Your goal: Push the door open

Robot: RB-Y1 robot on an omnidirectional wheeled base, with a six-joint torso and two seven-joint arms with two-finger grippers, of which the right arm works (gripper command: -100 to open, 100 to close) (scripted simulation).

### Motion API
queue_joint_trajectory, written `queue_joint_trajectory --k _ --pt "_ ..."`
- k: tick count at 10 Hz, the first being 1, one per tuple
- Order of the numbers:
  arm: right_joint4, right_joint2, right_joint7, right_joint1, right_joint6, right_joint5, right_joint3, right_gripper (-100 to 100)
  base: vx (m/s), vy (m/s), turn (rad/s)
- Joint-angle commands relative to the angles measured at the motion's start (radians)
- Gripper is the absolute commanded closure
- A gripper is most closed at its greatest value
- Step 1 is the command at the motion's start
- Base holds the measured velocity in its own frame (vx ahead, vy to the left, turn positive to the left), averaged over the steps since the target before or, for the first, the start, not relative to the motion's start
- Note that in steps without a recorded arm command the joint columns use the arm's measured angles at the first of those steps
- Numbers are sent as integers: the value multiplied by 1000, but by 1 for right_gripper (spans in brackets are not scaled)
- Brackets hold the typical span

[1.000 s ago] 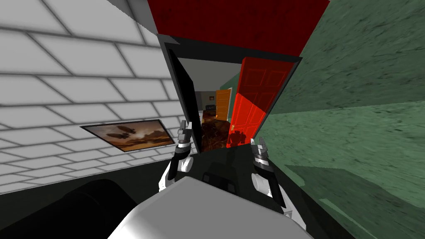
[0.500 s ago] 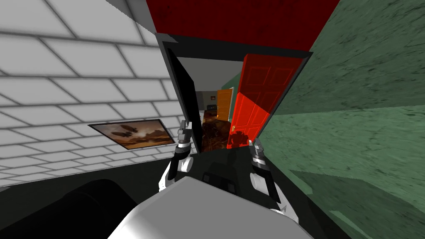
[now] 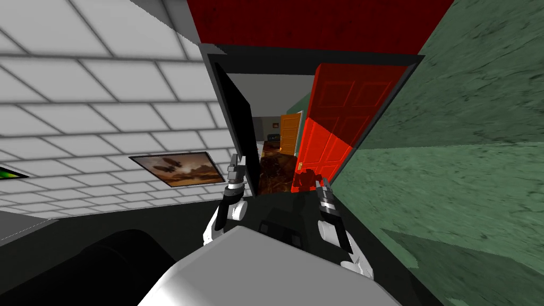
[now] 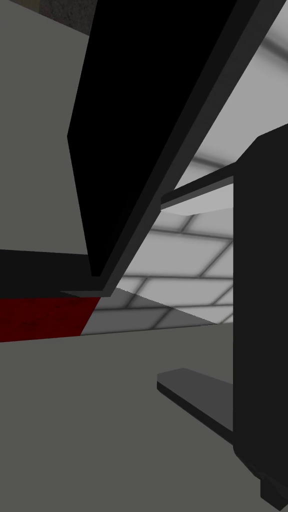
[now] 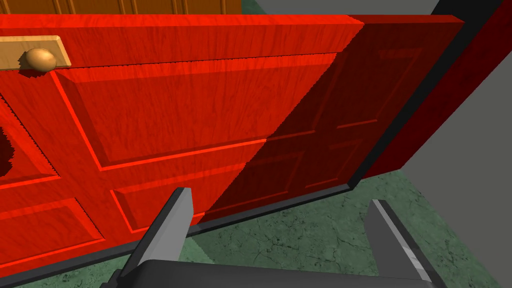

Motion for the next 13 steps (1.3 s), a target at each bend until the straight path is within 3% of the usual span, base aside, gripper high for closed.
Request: queue_joint_trajectory --k 1,3,6,9,13 --pt "50 -4 -1 -22 -8 -2 -1 -100 62 -63 122" --pt "93 -6 0 -37 -13 -3 -1 -100 58 -88 103" --pt "190 -9 1 -80 -26 -5 -1 -100 54 -83 116" --pt "235 -10 1 -94 -30 -6 -1 -100 39 -54 56" --pt "373 -13 2 -150 -47 -9 -1 -100 46 -84 125"
